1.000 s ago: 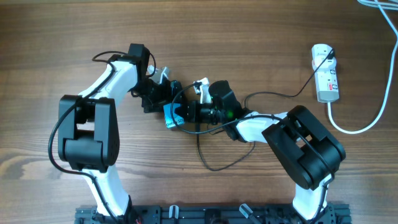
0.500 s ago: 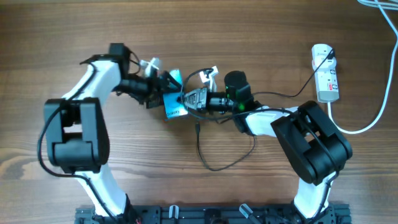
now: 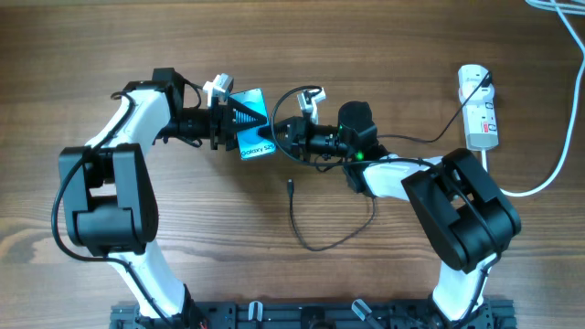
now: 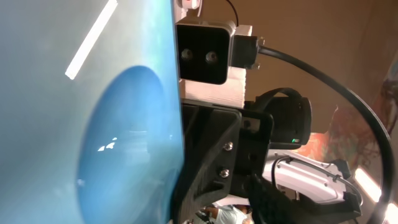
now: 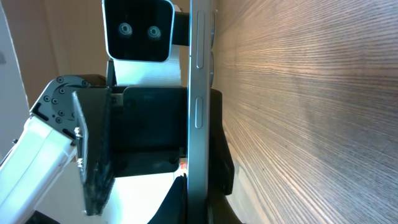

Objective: Plug charger to phone and switch on socket

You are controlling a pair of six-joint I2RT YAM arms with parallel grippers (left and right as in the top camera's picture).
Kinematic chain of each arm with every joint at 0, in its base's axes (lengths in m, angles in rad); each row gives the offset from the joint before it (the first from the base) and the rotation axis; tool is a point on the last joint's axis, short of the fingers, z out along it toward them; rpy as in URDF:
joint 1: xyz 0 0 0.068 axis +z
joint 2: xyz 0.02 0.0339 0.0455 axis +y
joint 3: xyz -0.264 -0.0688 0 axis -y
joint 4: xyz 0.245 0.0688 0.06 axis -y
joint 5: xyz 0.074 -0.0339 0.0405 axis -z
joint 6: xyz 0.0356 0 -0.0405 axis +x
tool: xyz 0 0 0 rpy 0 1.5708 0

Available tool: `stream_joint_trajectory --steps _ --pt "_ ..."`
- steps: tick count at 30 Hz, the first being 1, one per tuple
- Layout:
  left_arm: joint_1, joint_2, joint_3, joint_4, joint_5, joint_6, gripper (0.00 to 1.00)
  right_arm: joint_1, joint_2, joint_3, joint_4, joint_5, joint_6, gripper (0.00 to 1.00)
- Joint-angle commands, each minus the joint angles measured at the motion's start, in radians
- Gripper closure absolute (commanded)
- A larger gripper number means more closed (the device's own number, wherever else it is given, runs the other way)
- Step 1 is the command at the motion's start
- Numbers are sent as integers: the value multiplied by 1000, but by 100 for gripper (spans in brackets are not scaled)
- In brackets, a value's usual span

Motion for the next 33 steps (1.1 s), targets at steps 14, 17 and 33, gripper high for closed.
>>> stream_joint_trajectory --steps 14,17,33 --pt "-2 -27 3 82 148 34 62 23 2 13 -94 -115 -61 96" --pt "-2 -27 3 99 148 34 64 23 2 13 -99 -147 -78 96" --pt "1 -27 3 79 90 -73 96 -27 2 13 -37 -320 -88 41"
